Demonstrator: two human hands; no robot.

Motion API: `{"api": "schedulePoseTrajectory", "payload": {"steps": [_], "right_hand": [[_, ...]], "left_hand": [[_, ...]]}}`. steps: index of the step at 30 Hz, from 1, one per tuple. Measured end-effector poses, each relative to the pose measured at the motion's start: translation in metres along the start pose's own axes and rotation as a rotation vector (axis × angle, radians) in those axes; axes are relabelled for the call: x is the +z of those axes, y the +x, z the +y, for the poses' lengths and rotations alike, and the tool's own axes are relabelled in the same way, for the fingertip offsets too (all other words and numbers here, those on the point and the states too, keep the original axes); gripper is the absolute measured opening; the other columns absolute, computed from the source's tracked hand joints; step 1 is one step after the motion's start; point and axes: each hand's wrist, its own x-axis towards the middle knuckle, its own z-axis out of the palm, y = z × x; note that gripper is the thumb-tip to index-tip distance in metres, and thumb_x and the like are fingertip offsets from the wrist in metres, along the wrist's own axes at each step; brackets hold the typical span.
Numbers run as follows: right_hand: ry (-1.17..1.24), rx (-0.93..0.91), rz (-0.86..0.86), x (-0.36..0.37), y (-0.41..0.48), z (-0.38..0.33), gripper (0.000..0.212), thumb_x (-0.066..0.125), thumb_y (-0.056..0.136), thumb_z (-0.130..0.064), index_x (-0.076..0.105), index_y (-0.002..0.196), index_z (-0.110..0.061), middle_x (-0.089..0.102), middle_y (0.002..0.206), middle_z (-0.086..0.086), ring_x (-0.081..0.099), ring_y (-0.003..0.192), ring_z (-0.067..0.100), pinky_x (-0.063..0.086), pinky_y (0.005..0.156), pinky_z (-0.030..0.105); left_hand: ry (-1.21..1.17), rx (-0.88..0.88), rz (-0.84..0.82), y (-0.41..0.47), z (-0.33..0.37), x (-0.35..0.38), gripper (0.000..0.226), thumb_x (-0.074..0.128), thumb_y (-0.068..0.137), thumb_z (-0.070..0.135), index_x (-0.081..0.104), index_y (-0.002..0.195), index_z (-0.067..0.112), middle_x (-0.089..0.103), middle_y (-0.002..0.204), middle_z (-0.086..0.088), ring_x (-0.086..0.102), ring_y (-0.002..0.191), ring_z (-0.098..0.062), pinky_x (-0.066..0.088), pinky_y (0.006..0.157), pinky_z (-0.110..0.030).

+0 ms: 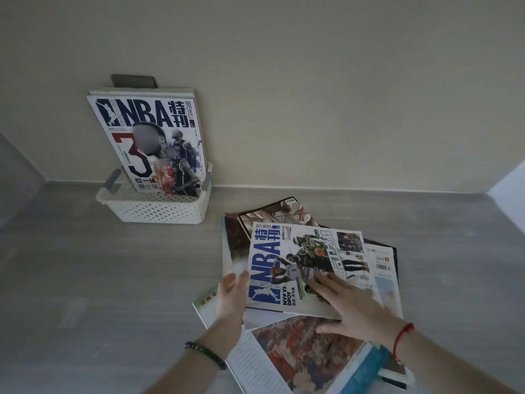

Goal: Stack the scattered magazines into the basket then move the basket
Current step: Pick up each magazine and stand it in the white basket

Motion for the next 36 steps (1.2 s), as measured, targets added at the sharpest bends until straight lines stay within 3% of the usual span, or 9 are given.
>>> {"api": "schedulePoseTrajectory", "payload": {"steps": [3,5,8,13,17,20,23,31,36], "right_hand": [[0.012,0.026,0.04,0.0,-0.001,-0.009,0.062,0.032,0.091,-0.048,0.01,0.144,-0.025,0.015,0.153,0.001,0.024,0.138,0.019,0.035,0.107,0.035],[0.107,0.051,0.139,-0.016,-0.003,-0.013,0.041,0.031,0.096,-0.034,0.037,0.134,-0.02,0.058,0.12,0.002,0.062,0.098,0.01,0.053,0.081,0.02],[0.246,0.068,0.197,-0.034,0.002,-0.036,0.028,0.034,0.096,-0.026,0.052,0.115,-0.016,0.062,0.084,-0.003,0.059,0.058,0.0,0.051,0.056,0.013],[0.595,-0.019,0.193,-0.036,0.018,-0.108,0.025,0.044,0.092,-0.031,0.06,0.101,-0.013,0.064,0.075,-0.007,0.049,0.043,-0.004,0.044,0.044,0.012],[0.721,0.102,0.168,-0.038,0.027,-0.105,0.042,0.049,0.087,-0.037,0.042,0.127,-0.026,0.052,0.116,-0.014,0.055,0.102,-0.002,0.051,0.086,0.021],[0.75,0.327,0.323,-0.054,0.038,-0.085,0.078,0.055,0.08,-0.046,0.016,0.141,-0.018,0.016,0.149,-0.007,0.017,0.138,0.015,0.02,0.113,0.038],[1.006,0.405,0.248,-0.079,0.057,-0.081,0.092,0.053,0.074,-0.056,0.004,0.144,-0.023,0.021,0.15,-0.001,0.031,0.133,0.026,0.035,0.102,0.042],[1.24,0.23,0.627,-0.18,0.125,-0.12,0.014,0.06,0.083,-0.007,0.056,0.086,-0.02,0.068,0.096,0.003,0.065,0.074,0.007,0.057,0.055,0.024],[1.11,0.129,0.91,-0.257,0.19,-0.171,0.025,0.059,0.083,-0.004,0.051,0.074,-0.025,0.063,0.088,0.003,0.064,0.087,0.025,0.056,0.074,0.044]], "left_hand": [[-0.239,-0.085,-0.126,-0.01,0.003,-0.002,0.029,0.056,0.085,0.023,0.058,0.106,0.004,0.074,0.081,-0.01,0.069,0.079,-0.023,0.057,0.063,-0.031],[-0.288,-0.045,-0.24,-0.012,0.003,0.0,0.044,0.056,0.079,0.042,0.058,0.11,0.011,0.074,0.088,-0.003,0.068,0.088,-0.021,0.055,0.069,-0.03],[-0.119,-0.065,-0.431,-0.023,0.007,0.016,0.066,0.056,0.058,0.071,0.047,0.113,0.035,0.06,0.111,0.009,0.054,0.111,-0.02,0.052,0.082,-0.038],[-0.066,-0.184,-0.218,-0.014,0.007,0.02,0.03,0.062,0.081,0.014,0.051,0.109,0.02,0.065,0.094,-0.012,0.063,0.079,-0.023,0.056,0.067,-0.04],[0.066,-0.069,-0.078,0.003,0.016,-0.024,0.01,0.053,0.085,0.001,0.051,0.093,0.004,0.066,0.082,-0.015,0.064,0.067,-0.026,0.056,0.06,-0.04],[0.096,0.115,-0.161,0.004,0.041,-0.055,0.013,0.057,0.083,-0.002,0.056,0.093,0.005,0.068,0.078,-0.008,0.062,0.071,-0.025,0.052,0.067,-0.041],[0.141,0.269,-0.325,-0.001,0.074,-0.084,0.022,0.057,0.082,-0.003,0.061,0.1,0.009,0.073,0.088,-0.004,0.064,0.087,-0.026,0.049,0.086,-0.046],[0.305,0.66,-0.194,0.014,0.199,-0.169,0.014,0.053,0.088,0.01,0.061,0.093,0.02,0.063,0.091,-0.025,0.055,0.081,-0.037,0.047,0.075,-0.052],[0.271,0.817,0.028,0.051,0.283,-0.204,0.021,0.049,0.091,0.011,0.057,0.106,-0.002,0.062,0.094,-0.022,0.058,0.083,-0.033,0.048,0.076,-0.047]]}}
